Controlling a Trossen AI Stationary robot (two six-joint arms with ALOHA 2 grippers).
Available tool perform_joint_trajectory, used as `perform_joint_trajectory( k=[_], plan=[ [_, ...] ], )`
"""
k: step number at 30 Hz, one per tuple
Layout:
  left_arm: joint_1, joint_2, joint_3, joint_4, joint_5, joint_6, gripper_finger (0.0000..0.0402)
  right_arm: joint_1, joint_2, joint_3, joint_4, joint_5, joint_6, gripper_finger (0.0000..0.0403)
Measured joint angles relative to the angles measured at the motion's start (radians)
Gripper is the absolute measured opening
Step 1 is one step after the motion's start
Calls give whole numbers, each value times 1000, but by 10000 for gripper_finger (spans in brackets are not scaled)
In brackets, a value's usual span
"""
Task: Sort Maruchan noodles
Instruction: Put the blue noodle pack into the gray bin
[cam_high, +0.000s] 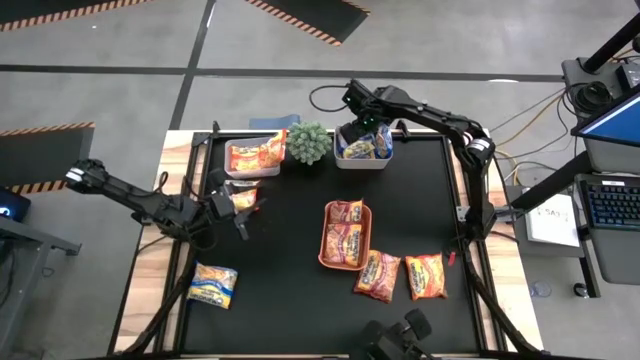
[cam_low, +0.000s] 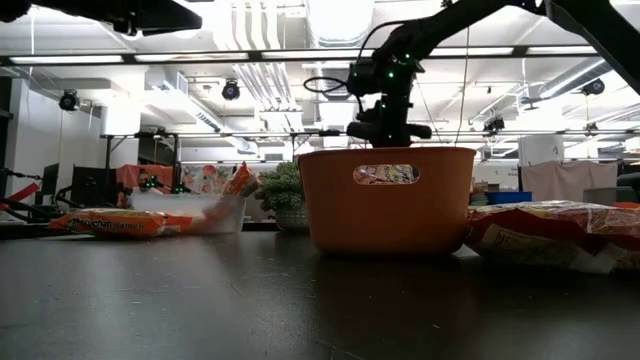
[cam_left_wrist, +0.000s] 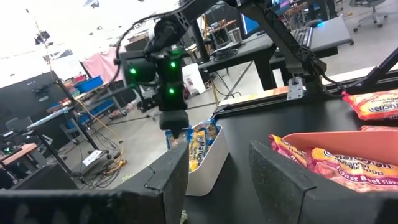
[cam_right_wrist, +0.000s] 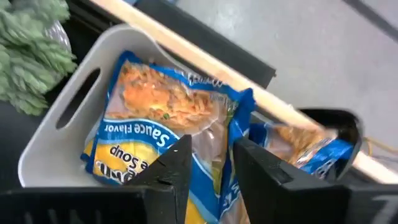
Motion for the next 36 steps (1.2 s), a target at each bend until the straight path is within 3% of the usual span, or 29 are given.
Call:
perform_joint_trajectory(
  k=[5, 16, 36],
  plan=[
    [2, 15, 0, 0, 0, 4, 149, 9, -2, 15, 25, -24, -16, 98],
    [10, 18, 0, 0, 0, 4, 149, 72, 53, -82, 217, -39, -80, 12],
    [10, 18, 2, -8, 0, 4, 149, 75, 164, -80, 192, -58, -145, 9]
  ],
)
